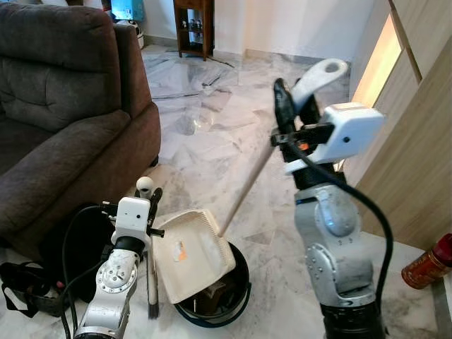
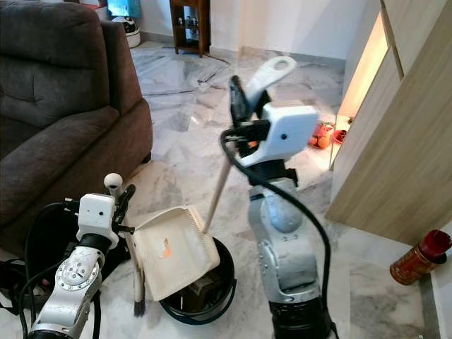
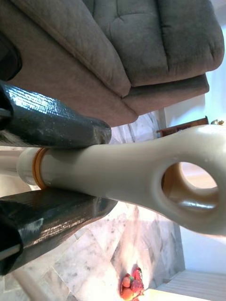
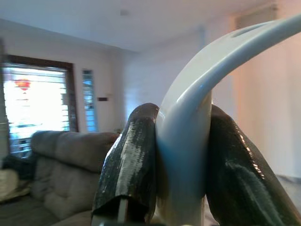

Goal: Sweep floor

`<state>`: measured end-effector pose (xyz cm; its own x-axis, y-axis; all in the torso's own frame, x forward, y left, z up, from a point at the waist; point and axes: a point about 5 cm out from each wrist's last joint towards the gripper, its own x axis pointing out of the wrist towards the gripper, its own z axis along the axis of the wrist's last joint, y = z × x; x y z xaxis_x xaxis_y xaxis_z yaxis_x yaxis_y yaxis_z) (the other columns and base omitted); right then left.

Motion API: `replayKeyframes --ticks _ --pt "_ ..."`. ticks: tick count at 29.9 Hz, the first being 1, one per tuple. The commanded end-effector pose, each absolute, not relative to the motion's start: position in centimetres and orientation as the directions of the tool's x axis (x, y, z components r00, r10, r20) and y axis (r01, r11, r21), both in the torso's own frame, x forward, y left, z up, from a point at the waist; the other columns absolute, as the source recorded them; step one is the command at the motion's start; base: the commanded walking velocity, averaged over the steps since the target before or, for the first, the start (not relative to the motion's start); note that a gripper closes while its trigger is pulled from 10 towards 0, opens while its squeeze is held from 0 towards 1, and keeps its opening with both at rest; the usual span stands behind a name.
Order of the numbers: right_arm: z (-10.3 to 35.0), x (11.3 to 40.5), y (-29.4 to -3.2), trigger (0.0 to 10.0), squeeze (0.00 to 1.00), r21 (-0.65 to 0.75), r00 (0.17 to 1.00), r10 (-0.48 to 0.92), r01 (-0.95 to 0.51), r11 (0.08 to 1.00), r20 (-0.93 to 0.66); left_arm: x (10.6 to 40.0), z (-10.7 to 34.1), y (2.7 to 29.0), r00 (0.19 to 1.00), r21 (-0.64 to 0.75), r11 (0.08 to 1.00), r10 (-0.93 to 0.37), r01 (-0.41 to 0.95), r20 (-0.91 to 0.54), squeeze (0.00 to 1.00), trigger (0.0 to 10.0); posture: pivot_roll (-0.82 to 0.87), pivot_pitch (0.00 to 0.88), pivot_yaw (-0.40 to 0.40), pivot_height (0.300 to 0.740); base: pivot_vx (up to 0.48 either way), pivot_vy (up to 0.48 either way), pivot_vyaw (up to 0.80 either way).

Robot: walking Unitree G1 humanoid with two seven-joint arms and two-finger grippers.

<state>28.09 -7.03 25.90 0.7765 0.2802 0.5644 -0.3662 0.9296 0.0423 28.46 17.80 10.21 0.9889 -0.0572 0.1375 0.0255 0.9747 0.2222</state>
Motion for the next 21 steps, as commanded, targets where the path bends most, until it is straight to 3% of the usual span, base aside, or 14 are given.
replayKeyframes --ticks 1,11,21 --pt "27.7 27.1 -6.0 10.0 0.00 -0.008 0.690 0.313 -0.406 0.914 0.652 28.5 10.7 17.7 0.983 0.233 0.972 -0.072 0.030 0.171 0.00 10.0 0.15 0.033 0.006 0.740 0.000 0.000 0.00" --pt "27.7 26.3 -4.4 10.0 0.00 -0.163 0.614 0.406 -0.412 0.896 0.677 28.4 10.6 17.7 0.983 0.236 0.971 -0.075 0.034 0.169 0.00 10.0 0.15 0.028 0.008 0.740 0.000 0.000 0.00" --pt "27.2 25.9 -4.0 10.0 0.00 -0.270 0.588 0.454 -0.376 0.886 0.670 28.3 10.5 17.6 0.983 0.232 0.972 -0.077 0.037 0.164 0.00 10.0 0.15 0.044 0.007 0.740 0.000 0.000 0.00"
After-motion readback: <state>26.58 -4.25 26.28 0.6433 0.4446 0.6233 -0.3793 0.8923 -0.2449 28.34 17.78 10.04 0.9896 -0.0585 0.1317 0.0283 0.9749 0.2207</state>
